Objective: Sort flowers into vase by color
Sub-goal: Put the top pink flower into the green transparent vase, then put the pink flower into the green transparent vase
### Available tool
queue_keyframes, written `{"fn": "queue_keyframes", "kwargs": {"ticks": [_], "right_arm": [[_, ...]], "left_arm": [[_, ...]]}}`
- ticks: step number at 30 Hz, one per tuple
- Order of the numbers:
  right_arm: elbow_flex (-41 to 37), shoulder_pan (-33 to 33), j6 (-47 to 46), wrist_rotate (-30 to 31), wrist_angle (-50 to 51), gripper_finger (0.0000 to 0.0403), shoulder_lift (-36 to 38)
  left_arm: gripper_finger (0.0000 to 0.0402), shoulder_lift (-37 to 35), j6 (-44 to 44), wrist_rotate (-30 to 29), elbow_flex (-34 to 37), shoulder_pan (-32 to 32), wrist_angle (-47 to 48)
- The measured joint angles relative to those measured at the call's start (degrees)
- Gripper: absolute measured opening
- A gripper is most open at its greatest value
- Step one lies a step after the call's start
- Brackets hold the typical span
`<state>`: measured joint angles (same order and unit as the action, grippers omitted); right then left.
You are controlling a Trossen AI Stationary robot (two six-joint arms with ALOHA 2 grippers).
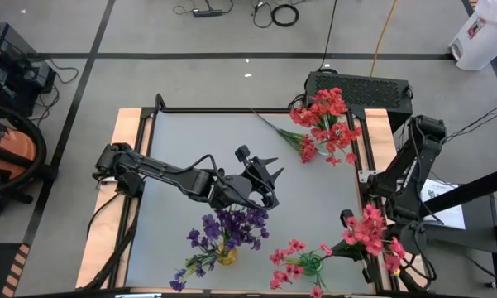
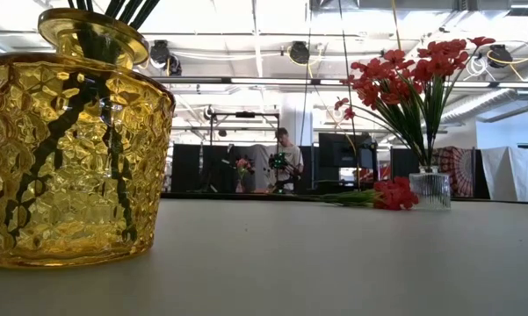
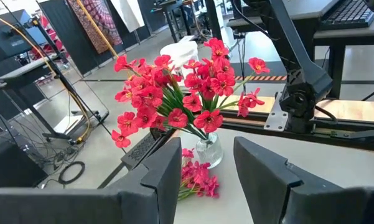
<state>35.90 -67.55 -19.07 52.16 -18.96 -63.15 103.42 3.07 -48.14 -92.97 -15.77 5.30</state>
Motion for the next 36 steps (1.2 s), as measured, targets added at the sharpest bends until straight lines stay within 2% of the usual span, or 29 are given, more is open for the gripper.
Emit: {"fn": "queue_keyframes", "kwargs": {"ticks": [5,15,20,26,36], "right_arm": [[0.0,0.1,1.1,-1.4,-0.1,0.0062,0.0],[0.0,-1.7,4.1,-3.0,2.9,0.0239,1.7],[0.0,-3.6,1.7,-3.0,8.3,0.0301,4.5],[0.0,-6.5,-1.9,-3.5,14.2,0.0332,7.4],[0.0,-8.0,-9.6,-14.3,22.2,0.0334,8.2]], "left_arm": [[0.0155,0.0,-0.9,0.0,0.0,0.0,0.0],[0.0155,0.0,-1.2,0.0,0.0,0.0,0.4],[0.0155,0.0,-1.2,1.0,0.0,0.0,0.4],[0.0155,0.0,-1.2,1.1,0.0,0.3,0.4],[0.0155,0.0,-1.0,1.2,0.0,0.4,0.4]]}}
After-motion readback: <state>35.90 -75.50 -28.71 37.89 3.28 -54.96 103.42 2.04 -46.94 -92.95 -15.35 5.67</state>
